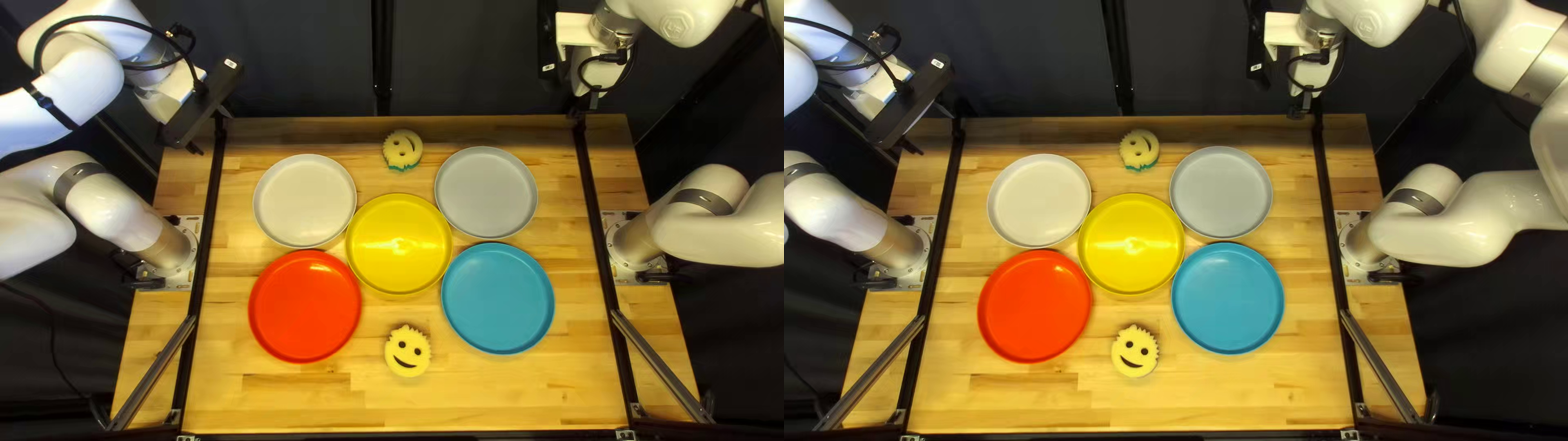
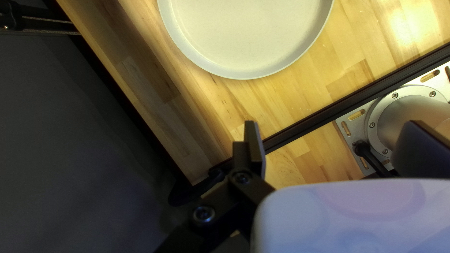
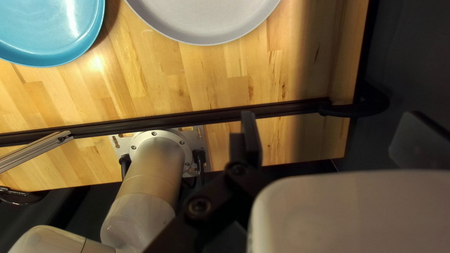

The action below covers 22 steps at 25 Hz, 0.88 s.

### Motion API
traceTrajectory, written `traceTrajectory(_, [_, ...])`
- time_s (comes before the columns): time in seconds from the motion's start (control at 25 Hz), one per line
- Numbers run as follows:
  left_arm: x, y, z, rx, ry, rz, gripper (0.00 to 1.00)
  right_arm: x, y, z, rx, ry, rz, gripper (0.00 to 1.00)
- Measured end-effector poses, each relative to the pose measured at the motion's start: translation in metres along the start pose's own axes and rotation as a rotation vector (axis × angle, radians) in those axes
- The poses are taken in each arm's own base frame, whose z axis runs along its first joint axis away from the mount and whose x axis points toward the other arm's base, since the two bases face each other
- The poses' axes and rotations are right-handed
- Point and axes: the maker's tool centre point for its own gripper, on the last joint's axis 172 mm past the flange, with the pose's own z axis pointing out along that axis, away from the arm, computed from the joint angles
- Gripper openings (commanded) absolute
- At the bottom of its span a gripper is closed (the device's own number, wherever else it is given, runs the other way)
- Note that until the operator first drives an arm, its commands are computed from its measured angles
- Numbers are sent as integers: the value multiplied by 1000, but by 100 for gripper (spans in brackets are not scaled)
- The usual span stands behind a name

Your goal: Pick up sponge and scrub the plate

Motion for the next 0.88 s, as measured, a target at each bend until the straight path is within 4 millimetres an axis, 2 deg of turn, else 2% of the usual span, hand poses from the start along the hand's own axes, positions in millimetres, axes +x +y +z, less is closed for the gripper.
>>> traceTrajectory(0.48, [0, 0, 0, 0, 0, 0, 100, 2, 1, 1, -2, -3, 0, 100])
traceTrajectory(0.6, [0, 0, 0, 0, 0, 0, 100, 17, 4, 8, 4, -3, 12, 100])
traceTrajectory(0.88, [0, 0, 0, 0, 0, 0, 100, 72, 8, 29, 38, 35, 58, 100])
